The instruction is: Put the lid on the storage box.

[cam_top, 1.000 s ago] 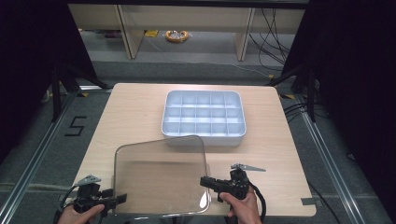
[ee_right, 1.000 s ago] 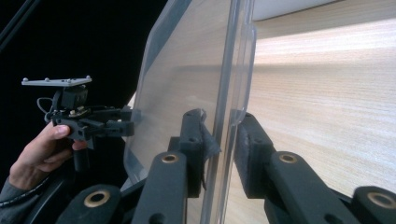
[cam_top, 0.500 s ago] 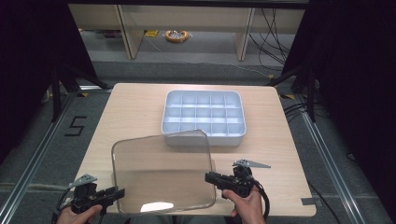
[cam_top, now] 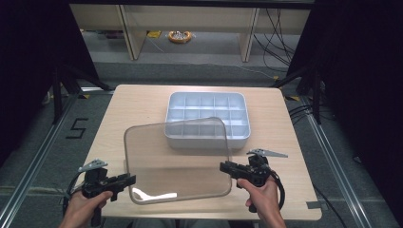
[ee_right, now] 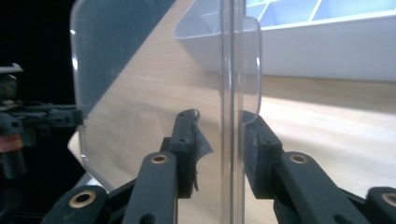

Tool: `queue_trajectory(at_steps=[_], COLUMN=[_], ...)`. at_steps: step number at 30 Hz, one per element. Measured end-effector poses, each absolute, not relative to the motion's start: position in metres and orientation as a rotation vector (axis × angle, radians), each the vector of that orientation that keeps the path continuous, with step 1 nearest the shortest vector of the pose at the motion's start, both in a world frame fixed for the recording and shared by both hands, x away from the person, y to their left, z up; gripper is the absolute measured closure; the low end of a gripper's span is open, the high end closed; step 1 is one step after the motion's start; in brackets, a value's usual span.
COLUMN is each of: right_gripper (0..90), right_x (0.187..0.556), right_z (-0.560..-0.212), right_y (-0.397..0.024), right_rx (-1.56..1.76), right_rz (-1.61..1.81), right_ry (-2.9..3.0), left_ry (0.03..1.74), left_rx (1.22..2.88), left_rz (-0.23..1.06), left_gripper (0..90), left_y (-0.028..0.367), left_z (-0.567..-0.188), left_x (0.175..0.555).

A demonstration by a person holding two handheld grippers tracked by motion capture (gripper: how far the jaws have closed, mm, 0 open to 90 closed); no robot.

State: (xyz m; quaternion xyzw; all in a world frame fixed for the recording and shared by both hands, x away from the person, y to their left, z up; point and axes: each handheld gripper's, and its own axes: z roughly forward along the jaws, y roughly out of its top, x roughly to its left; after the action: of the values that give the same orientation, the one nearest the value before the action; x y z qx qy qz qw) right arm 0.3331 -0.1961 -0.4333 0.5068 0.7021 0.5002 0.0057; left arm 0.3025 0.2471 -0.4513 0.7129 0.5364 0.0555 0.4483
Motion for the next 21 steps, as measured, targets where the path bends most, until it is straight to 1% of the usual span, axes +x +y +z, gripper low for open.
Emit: queue_trajectory(at_steps=[6,8,12,13,15,16,17,21], right_gripper=[67.7,66.7,66.0,65.5,64.5,64.5,63.1,62.6], right_x=[0.339,0.343,0.345,0.350,0.355,0.355,0.361,0.371], right_z=[-0.423,-0.416,-0.409,-0.406,-0.404,-0.404,-0.400,-0.392], right_y=[-0.204,-0.208,-0.210,-0.213,-0.216,-0.216,-0.218,-0.224], right_rx=[1.573,1.561,1.609,1.561,1.566,1.566,1.582,1.605], right_rz=[1.519,1.481,1.454,1.423,1.400,1.400,1.371,1.355], right_ry=[2.190,2.190,2.194,2.222,2.230,2.230,2.221,2.211], left_ry=[1.315,1.299,1.304,1.301,1.293,1.278,1.279,1.262], left_rx=[1.786,1.817,1.813,1.816,1.817,1.846,1.828,1.858], left_rz=[0.148,0.145,0.158,0.156,0.162,0.165,0.166,0.169], left_gripper=[65.8,66.6,66.6,66.7,67.2,67.2,67.2,66.9], left_y=[0.236,0.232,0.223,0.222,0.218,0.218,0.214,0.209], left_z=[-0.443,-0.439,-0.433,-0.431,-0.426,-0.423,-0.420,-0.410], left_x=[0.317,0.322,0.331,0.333,0.338,0.340,0.343,0.356])
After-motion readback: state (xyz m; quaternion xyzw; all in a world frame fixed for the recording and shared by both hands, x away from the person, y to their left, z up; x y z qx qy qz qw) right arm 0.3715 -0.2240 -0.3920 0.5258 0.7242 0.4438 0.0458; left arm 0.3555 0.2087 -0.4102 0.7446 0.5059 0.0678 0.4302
